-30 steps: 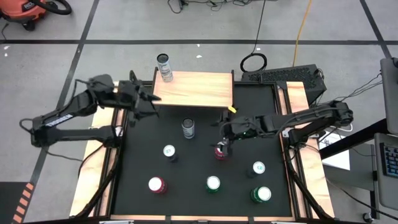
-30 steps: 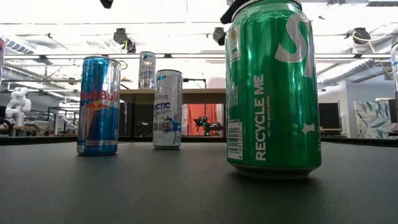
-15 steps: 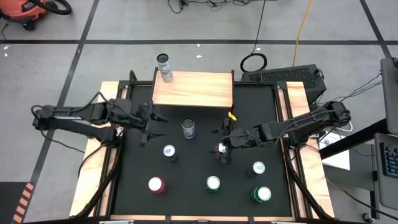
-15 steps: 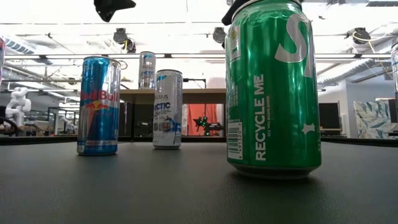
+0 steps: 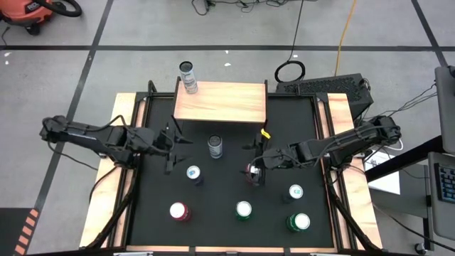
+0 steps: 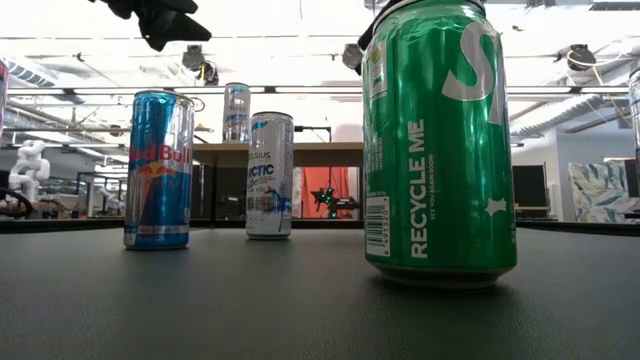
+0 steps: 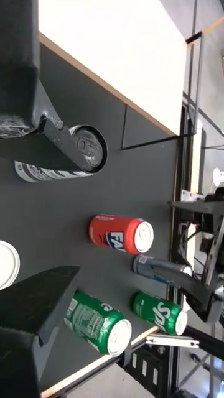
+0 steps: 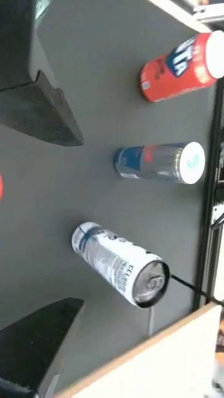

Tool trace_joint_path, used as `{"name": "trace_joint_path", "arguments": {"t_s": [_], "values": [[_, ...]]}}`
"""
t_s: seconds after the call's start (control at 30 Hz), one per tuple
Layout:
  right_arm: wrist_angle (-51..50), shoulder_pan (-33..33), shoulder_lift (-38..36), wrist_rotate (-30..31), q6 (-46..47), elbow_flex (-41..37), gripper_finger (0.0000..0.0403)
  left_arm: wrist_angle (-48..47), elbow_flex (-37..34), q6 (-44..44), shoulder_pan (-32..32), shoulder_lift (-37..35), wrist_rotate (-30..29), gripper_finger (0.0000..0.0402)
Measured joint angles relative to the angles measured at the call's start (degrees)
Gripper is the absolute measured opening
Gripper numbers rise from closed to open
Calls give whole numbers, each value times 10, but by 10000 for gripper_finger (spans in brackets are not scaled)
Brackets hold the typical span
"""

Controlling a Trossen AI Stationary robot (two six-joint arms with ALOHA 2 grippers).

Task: Place canned beverage on shelf
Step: Put the white-blue soda can, aligned with the other white-blue soda can on the shelf

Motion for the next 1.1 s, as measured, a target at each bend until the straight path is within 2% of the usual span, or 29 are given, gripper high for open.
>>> {"name": "trace_joint_path", "arguments": {"t_s": [0.2,0.4,0.57,0.7,0.8,0.93,1.1], "values": [[1,-32,0,-17,-104,0,400,8,-9,-27,-11,0,-13,262],[23,-64,0,-63,-141,0,400,10,-9,-161,-11,0,-39,262],[73,-73,-13,-62,-38,2,400,33,-9,-240,-19,3,-32,262],[8,-72,-30,-62,82,53,400,73,11,-231,-30,20,-33,262],[-50,-67,-36,-62,151,102,400,89,50,-191,-30,44,-42,262],[-115,-56,-37,-62,173,169,400,69,100,-138,-31,80,-52,262],[-156,-54,-36,-61,175,233,400,32,143,-129,-28,116,-53,262]]}}
